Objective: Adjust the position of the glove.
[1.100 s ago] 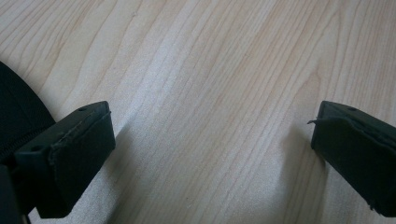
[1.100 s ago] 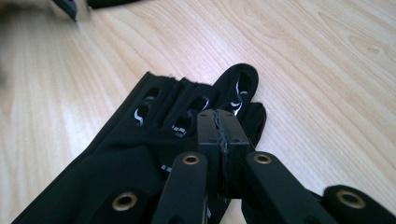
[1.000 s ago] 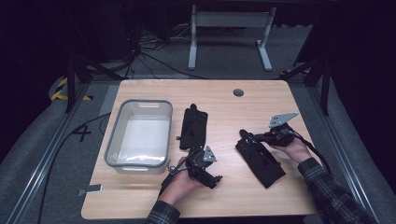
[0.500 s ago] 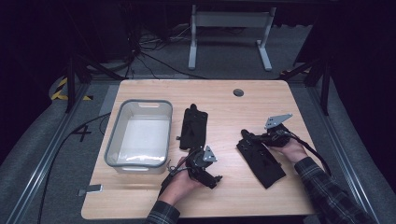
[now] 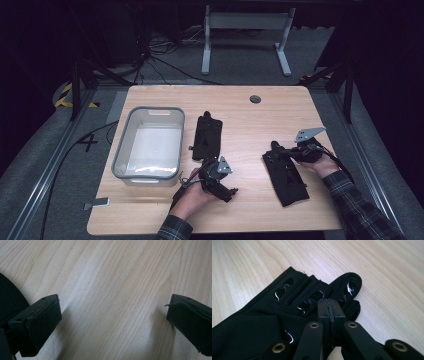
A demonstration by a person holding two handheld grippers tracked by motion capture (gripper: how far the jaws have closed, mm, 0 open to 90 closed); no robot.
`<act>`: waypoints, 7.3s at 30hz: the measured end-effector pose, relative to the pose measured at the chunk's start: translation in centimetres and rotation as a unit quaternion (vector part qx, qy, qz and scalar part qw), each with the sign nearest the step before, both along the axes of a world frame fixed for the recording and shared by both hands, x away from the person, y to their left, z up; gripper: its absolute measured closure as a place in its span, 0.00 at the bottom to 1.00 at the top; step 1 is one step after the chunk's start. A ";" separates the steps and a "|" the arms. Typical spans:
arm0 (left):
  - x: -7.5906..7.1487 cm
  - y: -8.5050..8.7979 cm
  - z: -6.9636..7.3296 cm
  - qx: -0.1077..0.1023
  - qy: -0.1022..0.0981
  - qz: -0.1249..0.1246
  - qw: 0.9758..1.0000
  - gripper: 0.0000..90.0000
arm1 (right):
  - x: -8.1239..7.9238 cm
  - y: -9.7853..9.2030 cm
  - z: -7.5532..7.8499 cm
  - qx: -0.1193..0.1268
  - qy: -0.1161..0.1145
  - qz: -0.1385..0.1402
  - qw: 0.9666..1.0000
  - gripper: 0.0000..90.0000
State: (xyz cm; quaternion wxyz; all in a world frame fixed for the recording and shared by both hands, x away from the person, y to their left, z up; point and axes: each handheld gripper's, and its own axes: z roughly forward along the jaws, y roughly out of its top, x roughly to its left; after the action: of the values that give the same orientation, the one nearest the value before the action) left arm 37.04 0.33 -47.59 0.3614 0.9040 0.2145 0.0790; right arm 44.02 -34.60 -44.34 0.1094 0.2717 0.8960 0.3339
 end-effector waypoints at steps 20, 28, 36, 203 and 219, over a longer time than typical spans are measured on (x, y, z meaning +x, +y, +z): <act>0.0 0.0 0.0 0.000 0.000 0.001 1.000 0.00 | -2.3 -3.3 1.4 0.034 -0.025 -0.036 0.998 0.80; 0.0 0.0 0.0 0.000 0.000 0.001 1.000 0.00 | -3.5 -5.9 0.6 0.037 -0.038 -0.085 0.995 0.49; 0.0 0.0 0.0 0.000 0.000 0.001 1.000 0.00 | -4.7 -7.9 -1.0 0.029 -0.047 -0.137 0.989 0.24; 6.5 -9.8 3.7 -0.051 0.064 0.065 0.994 1.00 | -3.7 -8.9 -1.9 0.024 -0.028 -0.163 0.986 0.16; 3.0 -1.3 4.6 -0.051 0.054 0.128 0.989 0.98 | -3.7 -8.9 -1.9 0.024 -0.028 -0.162 0.986 0.16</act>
State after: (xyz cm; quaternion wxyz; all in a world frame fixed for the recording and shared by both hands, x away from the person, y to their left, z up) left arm 40.03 -0.96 -43.02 0.3817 0.8523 0.3518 0.0646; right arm 40.27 -43.52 -46.21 0.1808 0.4066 0.8283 0.3403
